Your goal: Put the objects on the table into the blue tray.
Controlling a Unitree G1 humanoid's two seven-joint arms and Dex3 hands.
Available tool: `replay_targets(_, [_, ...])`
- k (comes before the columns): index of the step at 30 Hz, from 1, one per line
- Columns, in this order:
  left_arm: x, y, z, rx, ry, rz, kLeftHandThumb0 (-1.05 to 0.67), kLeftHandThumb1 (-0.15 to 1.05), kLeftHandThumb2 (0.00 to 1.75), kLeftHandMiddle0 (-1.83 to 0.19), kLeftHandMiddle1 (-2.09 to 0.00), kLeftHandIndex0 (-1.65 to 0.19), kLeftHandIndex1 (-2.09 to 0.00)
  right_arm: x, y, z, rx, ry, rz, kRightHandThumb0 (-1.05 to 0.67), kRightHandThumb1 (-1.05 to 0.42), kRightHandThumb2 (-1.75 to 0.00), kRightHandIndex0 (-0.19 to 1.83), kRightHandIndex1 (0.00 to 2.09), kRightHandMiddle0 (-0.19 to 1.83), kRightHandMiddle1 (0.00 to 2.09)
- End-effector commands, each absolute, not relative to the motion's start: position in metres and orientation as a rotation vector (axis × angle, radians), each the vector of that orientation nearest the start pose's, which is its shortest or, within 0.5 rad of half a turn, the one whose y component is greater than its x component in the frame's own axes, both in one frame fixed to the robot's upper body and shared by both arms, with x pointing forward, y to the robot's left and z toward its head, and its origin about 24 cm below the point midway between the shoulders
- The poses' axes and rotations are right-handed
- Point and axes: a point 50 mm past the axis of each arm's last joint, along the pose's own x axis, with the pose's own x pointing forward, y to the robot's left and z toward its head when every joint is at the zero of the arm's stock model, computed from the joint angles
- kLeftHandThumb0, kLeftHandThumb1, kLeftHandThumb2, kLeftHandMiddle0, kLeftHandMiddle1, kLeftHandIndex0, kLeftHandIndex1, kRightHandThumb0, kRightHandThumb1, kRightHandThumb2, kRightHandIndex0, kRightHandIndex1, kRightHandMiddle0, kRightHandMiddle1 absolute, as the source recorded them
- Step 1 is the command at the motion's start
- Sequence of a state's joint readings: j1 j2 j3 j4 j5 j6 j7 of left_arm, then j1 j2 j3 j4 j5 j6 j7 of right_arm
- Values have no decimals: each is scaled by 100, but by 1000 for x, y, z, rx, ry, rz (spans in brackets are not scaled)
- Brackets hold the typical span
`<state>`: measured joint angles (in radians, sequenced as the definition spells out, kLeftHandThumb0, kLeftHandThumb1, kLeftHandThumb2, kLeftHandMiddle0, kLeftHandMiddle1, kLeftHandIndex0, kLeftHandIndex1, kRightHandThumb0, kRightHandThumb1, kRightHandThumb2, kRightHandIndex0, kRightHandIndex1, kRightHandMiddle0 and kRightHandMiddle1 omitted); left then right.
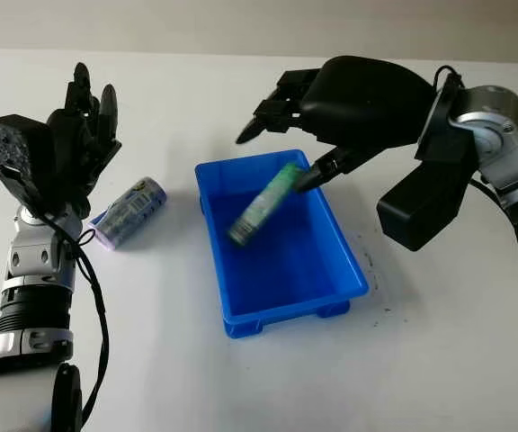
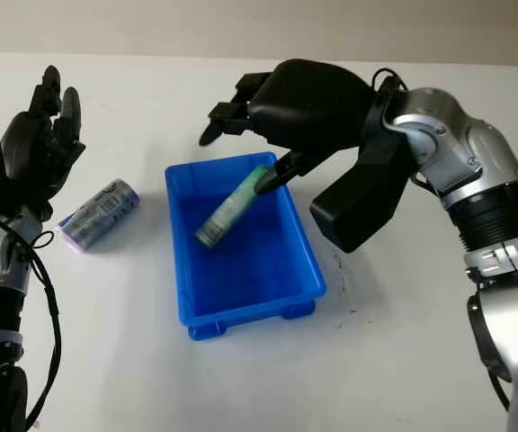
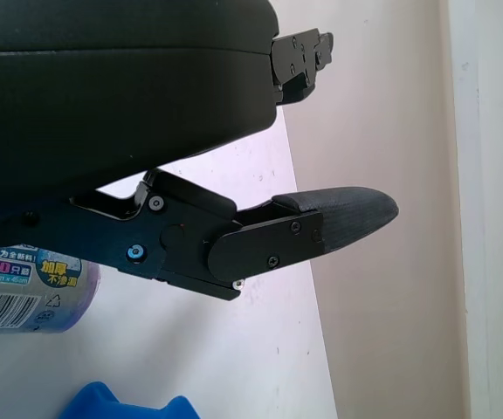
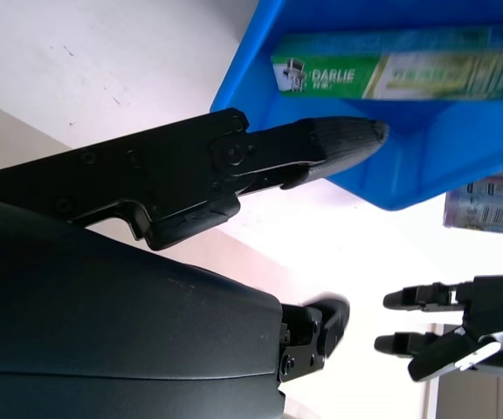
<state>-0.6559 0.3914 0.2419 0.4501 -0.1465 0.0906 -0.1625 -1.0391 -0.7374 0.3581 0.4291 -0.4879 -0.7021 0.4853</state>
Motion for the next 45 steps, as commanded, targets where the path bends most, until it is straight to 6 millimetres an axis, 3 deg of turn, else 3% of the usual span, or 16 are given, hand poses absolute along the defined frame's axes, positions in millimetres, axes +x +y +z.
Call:
replay_targets(1, [359,250,164,107,-184,55,-73,105,64,19,0,19,0,339,-136,271,-1582,-810,708,-79,-105,-28,-19,0,-19,6])
replay_targets(7, [359,250,163,107,-183,56,-74,105,63,19,0,19,0,339,-139,275,-1482,-859,642,-78,-105,-30,-19,0,-19,0])
replay_targets(12, [359,250,163,105,-183,52,-74,105,64,19,0,19,0,344,-150,276,-1262,-861,540,-78,-105,-35,-19,0,-19,0])
replay_targets(20, [359,252,163,106,-181,61,-74,105,63,19,0,19,0,363,-182,251,-767,-589,289,-82,-105,-55,-19,0,-19,0])
replay_targets(24, [360,251,165,113,-181,65,-74,105,64,19,0,19,0,371,-192,231,-432,-408,245,-77,-105,-62,-19,0,-19,0])
replay_targets(27, [360,251,166,115,-182,60,-73,105,64,19,0,19,0,375,-200,214,-306,-297,227,-78,-105,-67,-19,0,-19,0])
replay_targets(36, [360,252,167,122,-175,56,-72,105,65,19,0,19,0,377,-208,183,-188,-174,96,-74,-105,-73,-19,0,-19,0])
replay_targets(45, [360,253,167,135,-169,62,-73,105,64,19,0,19,0,374,-207,168,-168,-139,86,-69,-105,-79,-19,0,-19,0])
